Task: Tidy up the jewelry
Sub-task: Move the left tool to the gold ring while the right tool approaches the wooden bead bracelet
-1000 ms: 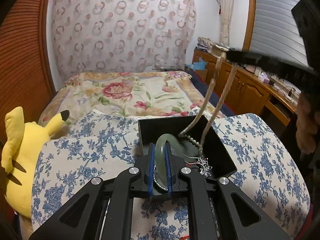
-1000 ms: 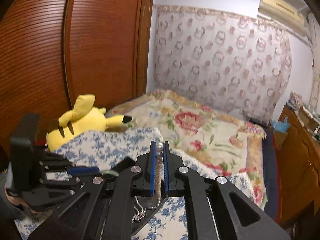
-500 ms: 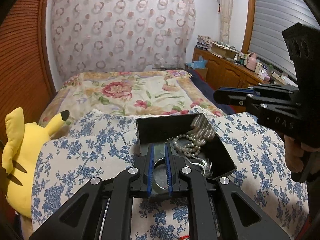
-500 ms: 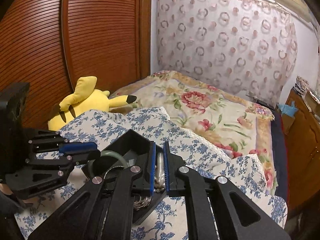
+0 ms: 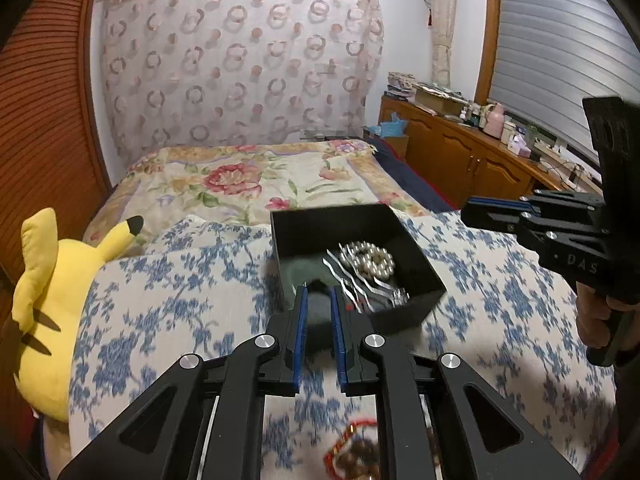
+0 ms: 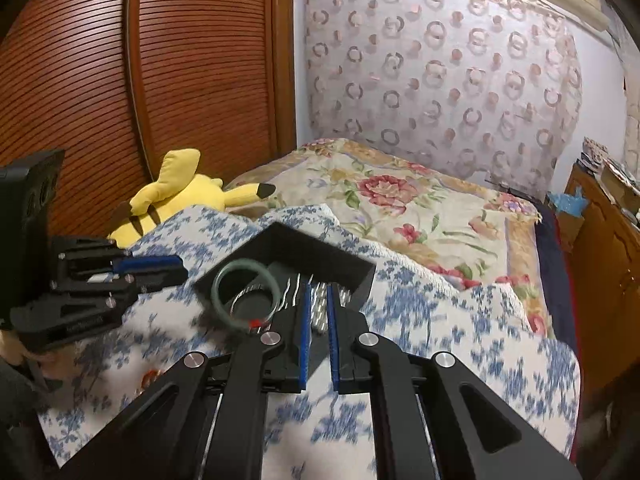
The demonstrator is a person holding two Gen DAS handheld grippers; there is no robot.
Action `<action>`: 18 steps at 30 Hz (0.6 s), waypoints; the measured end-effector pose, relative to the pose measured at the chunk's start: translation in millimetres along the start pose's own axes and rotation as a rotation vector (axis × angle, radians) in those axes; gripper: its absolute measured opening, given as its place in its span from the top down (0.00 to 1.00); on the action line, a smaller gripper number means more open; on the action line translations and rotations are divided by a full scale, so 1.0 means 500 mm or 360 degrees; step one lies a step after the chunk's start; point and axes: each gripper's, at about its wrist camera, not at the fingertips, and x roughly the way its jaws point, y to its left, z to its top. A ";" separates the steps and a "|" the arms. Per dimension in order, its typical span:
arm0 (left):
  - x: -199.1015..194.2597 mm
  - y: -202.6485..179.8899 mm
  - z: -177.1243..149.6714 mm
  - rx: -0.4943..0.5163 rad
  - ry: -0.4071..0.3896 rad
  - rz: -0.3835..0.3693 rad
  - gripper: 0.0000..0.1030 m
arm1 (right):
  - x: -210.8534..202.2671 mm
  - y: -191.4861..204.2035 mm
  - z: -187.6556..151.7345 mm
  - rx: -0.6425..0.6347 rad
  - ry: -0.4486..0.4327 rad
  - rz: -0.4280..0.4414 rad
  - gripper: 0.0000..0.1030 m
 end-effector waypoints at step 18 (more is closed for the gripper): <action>-0.104 -0.017 -0.164 -0.0004 0.0085 -0.0062 0.83 | -0.096 0.107 -0.218 0.0136 0.0123 -0.0023 0.65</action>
